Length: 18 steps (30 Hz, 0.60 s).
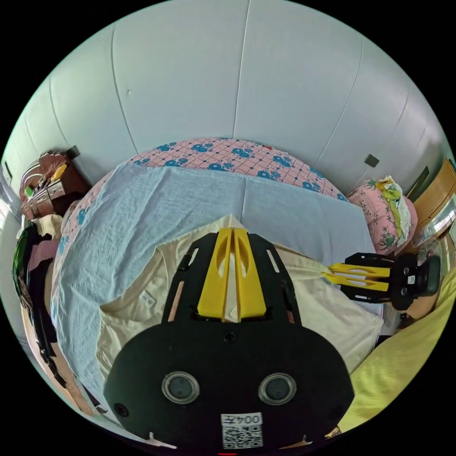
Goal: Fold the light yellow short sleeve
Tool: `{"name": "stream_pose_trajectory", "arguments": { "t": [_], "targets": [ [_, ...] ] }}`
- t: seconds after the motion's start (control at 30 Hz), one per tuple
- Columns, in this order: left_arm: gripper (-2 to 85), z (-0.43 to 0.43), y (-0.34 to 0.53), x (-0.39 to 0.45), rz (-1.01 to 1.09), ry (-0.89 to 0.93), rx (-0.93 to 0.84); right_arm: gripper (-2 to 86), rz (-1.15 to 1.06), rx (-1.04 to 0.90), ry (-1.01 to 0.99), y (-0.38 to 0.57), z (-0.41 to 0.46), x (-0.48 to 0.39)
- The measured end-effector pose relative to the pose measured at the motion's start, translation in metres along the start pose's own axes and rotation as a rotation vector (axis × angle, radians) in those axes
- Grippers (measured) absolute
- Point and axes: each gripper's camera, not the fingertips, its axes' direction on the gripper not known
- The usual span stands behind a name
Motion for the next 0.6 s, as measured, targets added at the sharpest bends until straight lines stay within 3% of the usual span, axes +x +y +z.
{"name": "stream_pose_trajectory", "arguments": {
  "t": [0.23, 0.37, 0.53, 0.6],
  "targets": [
    [3.5, 0.02, 0.073, -0.003, -0.013, -0.103, -0.058, 3.0, -0.194, -0.073, 0.089, 0.003, 0.033, -0.106],
    [7.5, 0.033, 0.102, -0.01, -0.018, -0.098, -0.159, 8.4, -0.277, -0.144, 0.08, 0.012, 0.057, -0.147],
    [7.5, 0.012, 0.119, -0.02, -0.039, -0.119, -0.156, 10.2, -0.216, -0.089, -0.054, 0.022, 0.036, -0.146],
    [5.4, -0.004, 0.115, -0.018, -0.045, -0.135, -0.086, 9.8, -0.068, -0.059, -0.125, 0.033, 0.027, -0.115]
  ]
}}
